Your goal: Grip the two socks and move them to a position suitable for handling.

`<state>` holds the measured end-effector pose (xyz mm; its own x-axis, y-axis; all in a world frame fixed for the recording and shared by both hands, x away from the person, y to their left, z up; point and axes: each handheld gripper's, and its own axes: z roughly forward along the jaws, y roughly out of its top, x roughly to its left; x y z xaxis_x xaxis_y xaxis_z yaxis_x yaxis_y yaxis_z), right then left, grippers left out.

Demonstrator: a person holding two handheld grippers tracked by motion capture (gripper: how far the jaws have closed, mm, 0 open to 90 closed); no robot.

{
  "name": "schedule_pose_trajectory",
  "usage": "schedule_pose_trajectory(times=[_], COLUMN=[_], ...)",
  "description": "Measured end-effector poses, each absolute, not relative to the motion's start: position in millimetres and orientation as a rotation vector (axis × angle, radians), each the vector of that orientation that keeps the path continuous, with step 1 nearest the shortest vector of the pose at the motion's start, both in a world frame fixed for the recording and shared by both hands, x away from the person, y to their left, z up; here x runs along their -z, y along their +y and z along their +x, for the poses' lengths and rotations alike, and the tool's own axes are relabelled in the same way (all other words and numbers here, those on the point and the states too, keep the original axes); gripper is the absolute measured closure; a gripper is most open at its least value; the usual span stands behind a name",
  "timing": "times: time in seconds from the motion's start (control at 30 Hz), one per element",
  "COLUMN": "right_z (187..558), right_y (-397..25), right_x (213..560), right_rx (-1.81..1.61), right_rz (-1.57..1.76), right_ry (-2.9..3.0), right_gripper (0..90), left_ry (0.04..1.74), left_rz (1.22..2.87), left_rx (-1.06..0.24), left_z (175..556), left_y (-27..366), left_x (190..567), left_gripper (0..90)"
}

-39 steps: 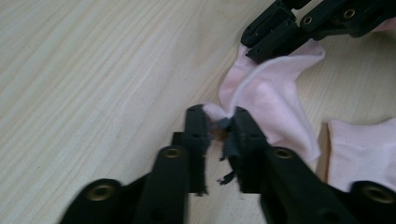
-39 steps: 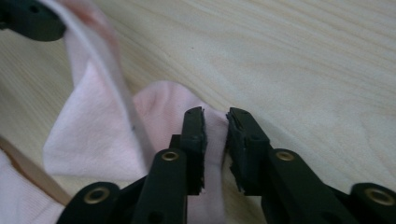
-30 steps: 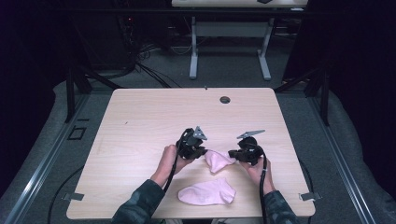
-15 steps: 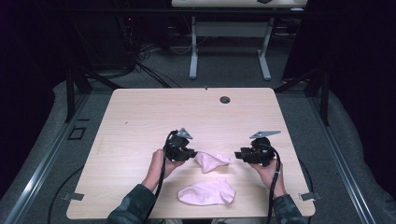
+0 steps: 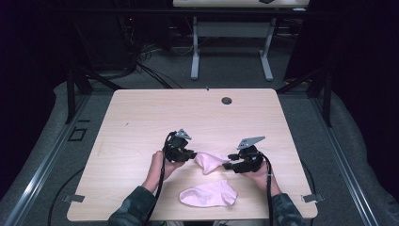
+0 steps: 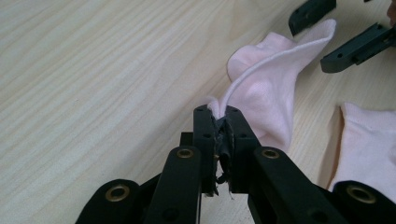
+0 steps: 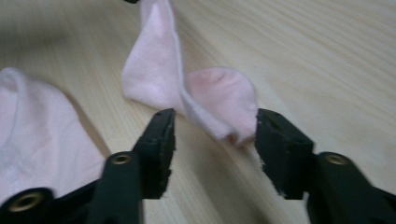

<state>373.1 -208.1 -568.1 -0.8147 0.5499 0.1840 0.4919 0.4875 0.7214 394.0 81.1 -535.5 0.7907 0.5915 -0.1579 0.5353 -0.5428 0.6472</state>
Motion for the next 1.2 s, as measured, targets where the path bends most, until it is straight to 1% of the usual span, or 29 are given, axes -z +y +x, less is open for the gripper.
schedule_pose_trajectory(times=[0.03, 0.07, 0.13, 0.23, 0.33, 0.37, 0.4, 0.43, 0.47, 0.57, 0.6, 0.63, 0.67, 0.7, 0.73, 0.77, 0.8, 0.83, 0.87, 0.9, 0.93, 0.97, 1.03, 1.07, 1.13, 1.2], right_z=[371, 370, 364, 360, 349, 349, 342, 342, 337, 338, 352, 361, 361, 372, 381, 396, 396, 400, 403, 403, 400, 400, 398, 399, 408, 410], right_y=[-208, -208, -210, -213, -218, -218, -219, -219, -220, -219, -217, -215, -215, -213, -211, -207, -207, -206, -207, -208, -212, -212, -213, -212, -206, -204], right_x=[568, 568, 560, 553, 526, 526, 509, 509, 492, 482, 487, 494, 494, 504, 515, 534, 534, 539, 546, 548, 548, 548, 544, 543, 547, 550], right_rx=[-1.256, -1.278, -1.286, -1.287, -1.250, -1.250, -1.204, -1.204, -1.157, -1.107, -1.037, -0.999, -0.999, -0.978, -0.983, -0.926, -0.926, -0.933, -0.931, -0.934, -0.997, -0.997, -1.013, -1.021, -0.983, -0.982], right_rz=[0.928, 0.935, 0.936, 0.972, 1.064, 1.064, 1.111, 1.111, 1.172, 1.211, 1.250, 1.278, 1.278, 1.290, 1.313, 1.352, 1.352, 1.359, 1.375, 1.380, 1.351, 1.351, 1.309, 1.275, 1.237, 1.230], right_ry=[2.627, 2.614, 2.588, 2.563, 2.561, 2.561, 2.588, 2.588, 2.604, 2.617, 2.639, 2.623, 2.623, 2.646, 2.646, 2.641, 2.641, 2.634, 2.601, 2.580, 2.553, 2.553, 2.517, 2.515, 2.555, 2.568], right_gripper=[65.0, 71.3, 80.8, 81.3, 81.2, 81.2, 81.0, 81.0, 80.3, 78.9, 73.7, 73.4, 73.4, 71.0, 66.7, 64.1, 64.1, 62.4, 58.5, 57.7, 55.5, 55.5, 55.2, 55.4, 56.3, 57.2], left_ry=[0.826, 0.825, 0.833, 0.834, 0.824, 0.821, 0.811, 0.811, 0.821, 0.850, 0.911, 0.947, 0.947, 0.990, 1.029, 1.066, 1.066, 1.081, 1.089, 1.104, 1.119, 1.119, 1.116, 1.118, 1.128, 1.131], left_rz=[2.268, 2.270, 2.255, 2.235, 2.214, 2.204, 2.185, 2.185, 2.164, 2.160, 2.175, 2.177, 2.177, 2.179, 2.183, 2.169, 2.169, 2.169, 2.166, 2.161, 2.139, 2.139, 2.119, 2.106, 2.108, 2.122], left_rx=[-0.104, -0.109, -0.109, -0.109, -0.096, -0.090, -0.055, -0.055, -0.016, 0.014, 0.034, 0.058, 0.058, 0.078, 0.108, 0.139, 0.139, 0.131, 0.127, 0.112, 0.094, 0.094, 0.080, 0.072, 0.069, 0.079], left_z=[394, 394, 392, 388, 380, 377, 372, 372, 368, 368, 375, 380, 380, 386, 392, 398, 398, 402, 403, 404, 404, 404, 404, 403, 401, 401], left_y=[81, 81, 81, 80, 77, 76, 74, 74, 73, 72, 72, 73, 73, 74, 77, 80, 80, 82, 83, 85, 88, 88, 93, 95, 100, 102], left_x=[536, 536, 535, 533, 528, 526, 520, 520, 517, 516, 521, 525, 525, 530, 535, 540, 540, 541, 541, 540, 538, 538, 537, 537, 537, 540], left_gripper=[85.2, 85.3, 85.4, 85.7, 85.9, 85.9, 85.9, 85.9, 85.9, 85.8, 85.8, 85.7, 85.7, 85.7, 85.6, 84.5, 82.1, 82.1, 76.0, 69.1, 56.7, 52.6, 47.4, 47.4, 43.0, 42.7])
